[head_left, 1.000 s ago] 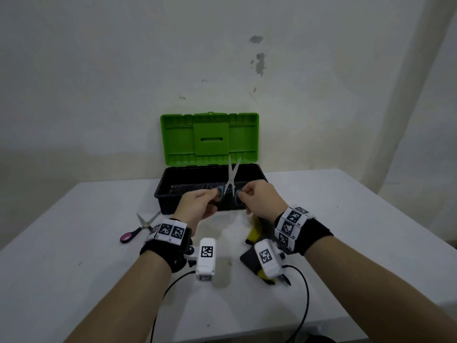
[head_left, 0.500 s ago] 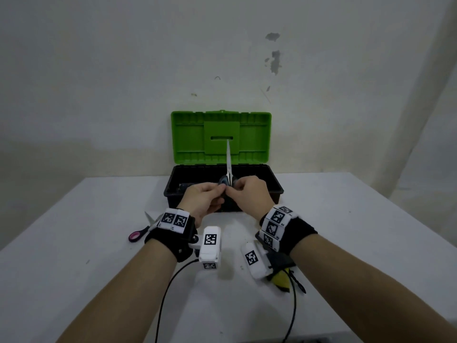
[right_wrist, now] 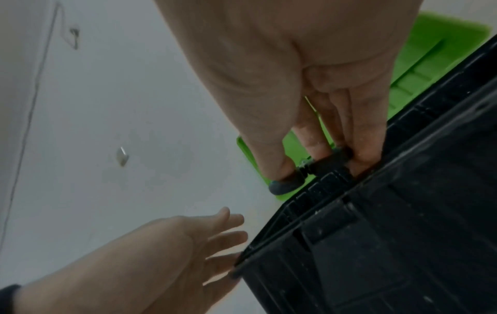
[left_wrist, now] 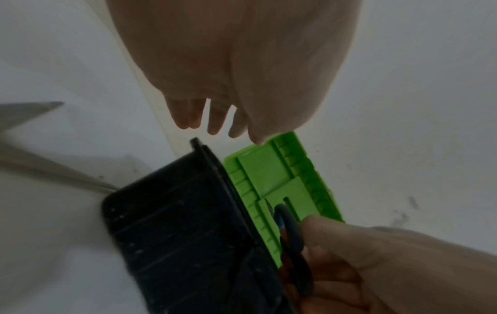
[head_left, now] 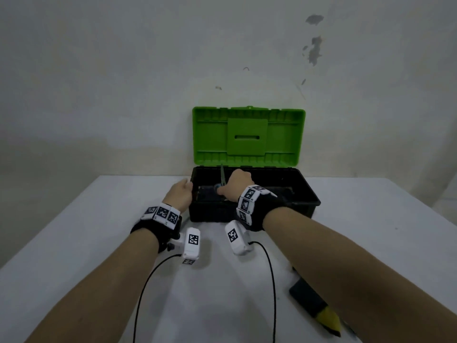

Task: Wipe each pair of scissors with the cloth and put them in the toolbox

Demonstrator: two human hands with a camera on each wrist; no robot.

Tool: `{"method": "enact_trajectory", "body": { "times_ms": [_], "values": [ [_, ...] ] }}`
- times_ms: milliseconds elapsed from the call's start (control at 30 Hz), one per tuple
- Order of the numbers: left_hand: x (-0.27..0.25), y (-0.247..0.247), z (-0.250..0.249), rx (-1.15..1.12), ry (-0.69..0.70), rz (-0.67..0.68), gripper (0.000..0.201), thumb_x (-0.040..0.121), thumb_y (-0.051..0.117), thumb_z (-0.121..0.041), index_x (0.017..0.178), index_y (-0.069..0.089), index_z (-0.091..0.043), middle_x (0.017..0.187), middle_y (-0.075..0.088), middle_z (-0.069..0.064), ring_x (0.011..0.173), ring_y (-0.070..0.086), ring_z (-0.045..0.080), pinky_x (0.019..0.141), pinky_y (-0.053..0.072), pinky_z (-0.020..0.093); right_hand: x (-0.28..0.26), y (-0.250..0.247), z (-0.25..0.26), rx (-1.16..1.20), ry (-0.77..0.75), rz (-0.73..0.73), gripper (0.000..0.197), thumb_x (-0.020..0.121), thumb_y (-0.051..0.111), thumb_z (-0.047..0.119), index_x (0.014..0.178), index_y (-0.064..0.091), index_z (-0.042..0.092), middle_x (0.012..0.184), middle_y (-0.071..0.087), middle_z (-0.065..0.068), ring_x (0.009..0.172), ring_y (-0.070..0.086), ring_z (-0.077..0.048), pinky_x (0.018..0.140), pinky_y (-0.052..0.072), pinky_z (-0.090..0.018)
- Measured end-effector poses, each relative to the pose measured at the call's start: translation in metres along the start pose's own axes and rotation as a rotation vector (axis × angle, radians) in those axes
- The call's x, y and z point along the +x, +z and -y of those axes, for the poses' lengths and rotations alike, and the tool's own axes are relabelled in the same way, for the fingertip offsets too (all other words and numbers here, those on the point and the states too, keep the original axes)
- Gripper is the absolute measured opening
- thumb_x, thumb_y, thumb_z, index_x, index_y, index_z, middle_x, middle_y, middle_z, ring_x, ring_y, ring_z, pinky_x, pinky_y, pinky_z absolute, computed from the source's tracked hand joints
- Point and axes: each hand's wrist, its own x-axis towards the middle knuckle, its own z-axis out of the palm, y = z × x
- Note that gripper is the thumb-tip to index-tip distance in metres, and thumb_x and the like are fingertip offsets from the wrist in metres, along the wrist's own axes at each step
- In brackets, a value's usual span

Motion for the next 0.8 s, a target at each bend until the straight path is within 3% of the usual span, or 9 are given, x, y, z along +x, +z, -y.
{"method": "enact_trajectory", "body": {
  "times_ms": [33,100,200,300,433,533,700,800],
  "values": [
    [0.007,0.002,0.009,-0.016,-0.014,0.035,0.038,0.105,0.037,-0.019,0.134,0.053,-0.001,0.14,0.052,0.02,0.134,0.046,0.035,0.11,0.033,0.036,0.006,0.007,0.003,-0.014,-0.01,0.019,0.039,0.086,0.07,0.031,0.064,0.044,0.012,0.062,0.043,-0.001,0.057,0.046,-0.018,0.056,0.045,-0.029],
    [0.018,0.005,0.023,-0.05,-0.016,0.074,0.033,0.103,0.037,-0.007,0.124,0.062,-0.008,0.124,0.064,0.02,0.122,0.057,0.035,0.107,0.042,0.038,0.013,0.016,0.005,-0.014,-0.053,0.11,0.036,0.083,0.07,0.032,0.066,0.042,0.016,0.076,0.05,-0.005,0.078,0.05,-0.024,0.071,0.041,-0.03],
    [0.028,0.006,0.037,-0.088,0.008,0.087,0.038,0.102,0.039,-0.007,0.133,0.06,-0.012,0.123,0.066,0.014,0.118,0.06,0.029,0.108,0.043,0.043,0.02,0.025,0.009,-0.051,-0.073,0.147,0.028,0.084,0.07,0.032,0.097,0.06,0.009,0.111,0.061,-0.014,0.105,0.059,-0.031,0.077,0.042,-0.031],
    [0.027,0.005,0.036,-0.122,0.029,0.08,0.038,0.103,0.04,-0.008,0.137,0.056,-0.011,0.127,0.064,0.013,0.12,0.057,0.028,0.11,0.042,0.043,0.026,0.037,0.023,-0.121,-0.025,0.146,0.036,0.082,0.073,0.036,0.094,0.058,0.006,0.114,0.063,-0.012,0.101,0.064,-0.028,0.077,0.052,-0.032],
    [0.025,0.005,0.036,-0.135,0.022,0.06,0.041,0.104,0.04,-0.009,0.143,0.049,-0.007,0.134,0.058,0.01,0.127,0.052,0.025,0.113,0.038,0.04,0.033,0.049,0.033,-0.162,0.004,0.155,0.05,0.079,0.075,0.041,0.108,0.059,0.003,0.119,0.059,-0.015,0.103,0.063,-0.033,0.079,0.054,-0.037],
    [0.027,0.007,0.038,-0.144,0.021,0.057,0.04,0.104,0.04,-0.009,0.143,0.05,-0.008,0.133,0.059,0.014,0.125,0.054,0.03,0.11,0.041,0.045,0.036,0.055,0.039,-0.166,0.012,0.182,0.054,0.081,0.072,0.043,0.114,0.057,0.003,0.122,0.056,-0.016,0.104,0.062,-0.031,0.083,0.054,-0.037],
    [0.031,0.008,0.042,-0.159,-0.013,0.055,0.043,0.104,0.04,-0.014,0.146,0.045,-0.009,0.138,0.056,0.016,0.128,0.053,0.035,0.109,0.042,0.049,0.036,0.057,0.044,-0.194,-0.012,0.156,0.037,0.096,0.058,0.035,0.119,0.058,0.006,0.127,0.058,-0.009,0.118,0.057,-0.023,0.096,0.048,-0.033],
    [0.025,0.008,0.037,-0.147,-0.013,0.039,0.042,0.104,0.039,-0.015,0.145,0.047,-0.01,0.135,0.058,0.015,0.124,0.054,0.035,0.107,0.044,0.049,0.031,0.054,0.042,-0.199,-0.036,0.156,0.031,0.095,0.058,0.036,0.108,0.061,0.009,0.121,0.062,-0.009,0.111,0.061,-0.024,0.09,0.051,-0.033]
  ]
}}
